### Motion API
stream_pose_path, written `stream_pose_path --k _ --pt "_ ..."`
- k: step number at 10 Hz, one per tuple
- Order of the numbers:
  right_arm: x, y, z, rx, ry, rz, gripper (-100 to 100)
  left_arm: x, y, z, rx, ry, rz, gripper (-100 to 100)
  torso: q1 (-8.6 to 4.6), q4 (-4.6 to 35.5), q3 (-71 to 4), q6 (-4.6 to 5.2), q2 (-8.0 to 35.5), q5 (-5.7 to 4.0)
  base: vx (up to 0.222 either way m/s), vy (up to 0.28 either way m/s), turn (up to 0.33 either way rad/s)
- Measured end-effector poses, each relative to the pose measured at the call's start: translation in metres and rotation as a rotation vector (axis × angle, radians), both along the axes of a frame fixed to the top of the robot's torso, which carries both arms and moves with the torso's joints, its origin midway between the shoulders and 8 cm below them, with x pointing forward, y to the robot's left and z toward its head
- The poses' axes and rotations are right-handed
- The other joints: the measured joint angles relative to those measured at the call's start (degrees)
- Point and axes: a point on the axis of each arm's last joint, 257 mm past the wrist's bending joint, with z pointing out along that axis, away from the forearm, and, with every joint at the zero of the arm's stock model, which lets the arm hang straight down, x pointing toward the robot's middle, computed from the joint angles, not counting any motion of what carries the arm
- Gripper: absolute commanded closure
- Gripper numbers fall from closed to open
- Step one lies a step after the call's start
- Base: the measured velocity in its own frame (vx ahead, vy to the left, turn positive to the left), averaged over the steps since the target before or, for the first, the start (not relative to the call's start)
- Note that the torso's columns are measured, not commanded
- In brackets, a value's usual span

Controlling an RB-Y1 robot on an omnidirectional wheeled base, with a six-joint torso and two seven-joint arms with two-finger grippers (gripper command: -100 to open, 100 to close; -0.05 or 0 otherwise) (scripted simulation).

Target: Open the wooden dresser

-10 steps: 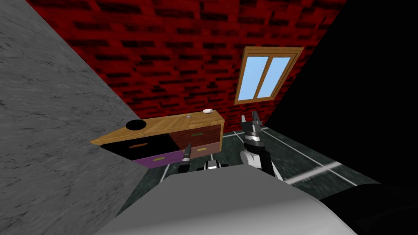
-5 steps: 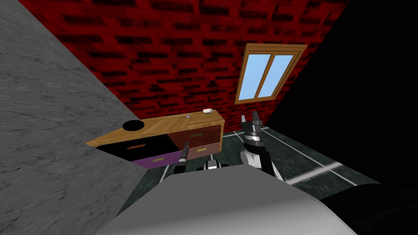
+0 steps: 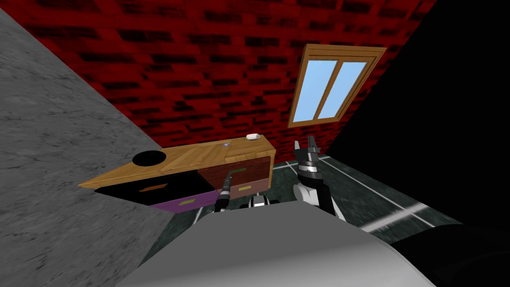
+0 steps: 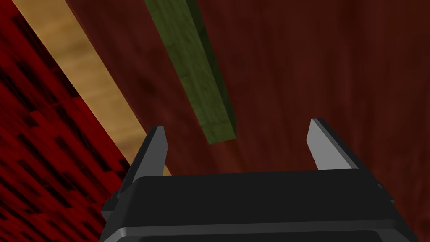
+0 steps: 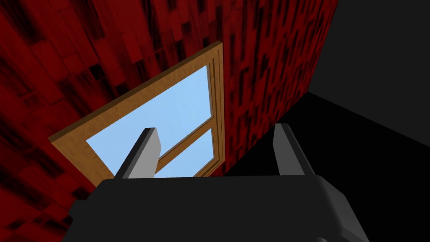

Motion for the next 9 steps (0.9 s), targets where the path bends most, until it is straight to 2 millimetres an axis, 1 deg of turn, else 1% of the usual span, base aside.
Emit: stream_pose_path --k 2,3,4,5,6,7,9 --pt "0.000 0.000 0.000 0.000 0.000 0.000 0 0.002 -0.010 0.001 -0.043 -0.004 0.014 -100 0.01 0.0 0.0 0.00 -0.1 0.00 0.000 0.000 0.000" --pt "0.000 0.000 0.000 0.000 0.000 0.000 0 0.002 -0.011 0.001 -0.045 -0.005 0.015 -100 0.01 -0.1 -0.1 0.00 -0.2 0.00 0.077 0.004 -0.022" --pt "0.000 0.000 0.000 0.000 0.000 0.000 0 0.004 -0.010 0.005 -0.044 -0.007 0.016 -100 0.01 -0.1 -0.3 0.00 -0.6 0.00 0.049 0.004 -0.006" --pt "0.000 0.000 0.000 0.000 0.000 0.000 0 0.004 -0.010 0.005 -0.044 -0.005 0.017 100 -0.01 -0.1 -0.3 -0.01 -0.5 0.00 0.006 0.001 0.001" --pt "0.000 0.000 0.000 0.000 0.000 0.000 0 0.004 -0.010 0.005 -0.044 -0.006 0.016 100 -0.02 -0.1 -0.2 0.00 -0.3 -0.01 -0.086 -0.003 0.009" --pt "0.000 0.000 0.000 0.000 0.000 0.000 0 0.005 -0.012 0.012 -0.046 -0.020 0.013 100 0.03 -0.2 0.0 -0.03 -0.1 0.08 -0.143 -0.023 0.010" --pt "0.000 0.000 0.000 0.000 0.000 0.000 0 0.002 -0.013 0.012 -0.046 -0.016 0.012 100 0.02 -0.1 0.0 -0.04 -0.1 0.02 -0.191 -0.010 0.007"
